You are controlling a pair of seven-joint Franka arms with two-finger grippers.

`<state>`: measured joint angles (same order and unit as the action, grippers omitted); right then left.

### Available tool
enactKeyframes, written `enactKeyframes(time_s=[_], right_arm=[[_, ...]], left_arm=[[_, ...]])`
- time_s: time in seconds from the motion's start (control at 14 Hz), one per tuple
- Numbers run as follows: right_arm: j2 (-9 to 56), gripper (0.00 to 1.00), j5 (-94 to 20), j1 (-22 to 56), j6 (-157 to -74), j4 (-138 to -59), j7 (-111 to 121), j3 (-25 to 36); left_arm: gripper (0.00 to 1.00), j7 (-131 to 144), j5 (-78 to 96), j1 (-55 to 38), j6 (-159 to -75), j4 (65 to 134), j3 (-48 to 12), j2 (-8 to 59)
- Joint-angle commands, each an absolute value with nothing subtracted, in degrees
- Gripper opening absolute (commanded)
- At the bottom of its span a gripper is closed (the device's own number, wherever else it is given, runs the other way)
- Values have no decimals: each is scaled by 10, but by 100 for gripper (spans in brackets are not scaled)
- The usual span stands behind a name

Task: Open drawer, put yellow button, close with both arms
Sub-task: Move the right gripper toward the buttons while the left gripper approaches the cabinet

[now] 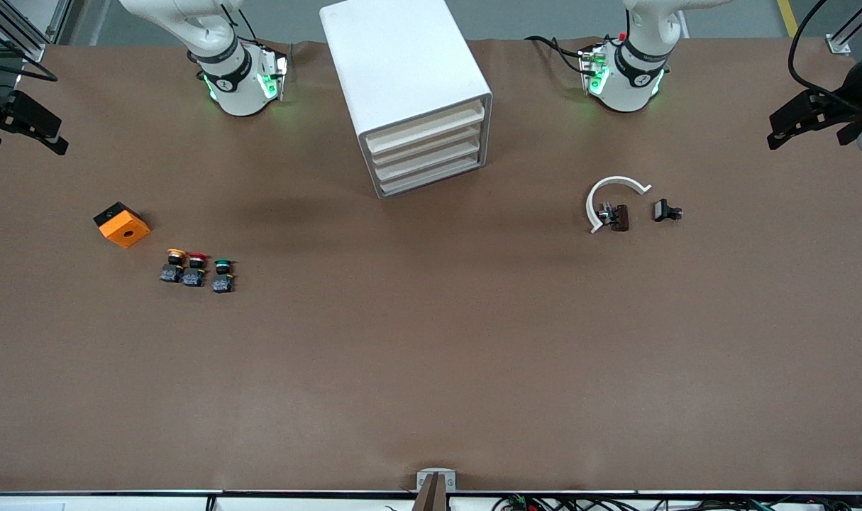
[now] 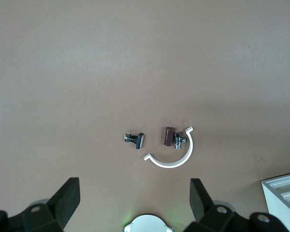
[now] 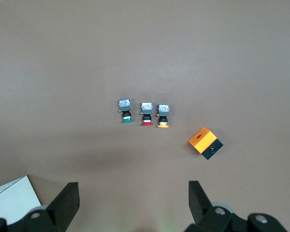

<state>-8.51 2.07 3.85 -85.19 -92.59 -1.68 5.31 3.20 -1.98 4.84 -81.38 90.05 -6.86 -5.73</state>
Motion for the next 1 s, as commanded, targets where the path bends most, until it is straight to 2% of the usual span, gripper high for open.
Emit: enactKeyframes(time_s=[0.0, 0.21, 0.64, 0.79, 0.93], right_arm=[[-76, 100, 11, 33, -841, -909, -10, 50], [-76, 100, 11, 33, -841, -909, -10, 50], [-72, 100, 11, 33, -841, -909, -10, 50], [-69, 100, 11, 33, -841, -909, -10, 50], [-64, 100, 11, 35, -841, -909, -10, 50]], left_arm=[[100, 19, -23, 52, -801, 886, -70, -53], [100, 23, -23, 53, -801, 885, -70, -42], [100, 35, -19, 47, -812, 860, -71, 68], [100, 84, -8, 42, -854, 860, -74, 98], [100, 186, 31, 33, -862, 861, -78, 138]])
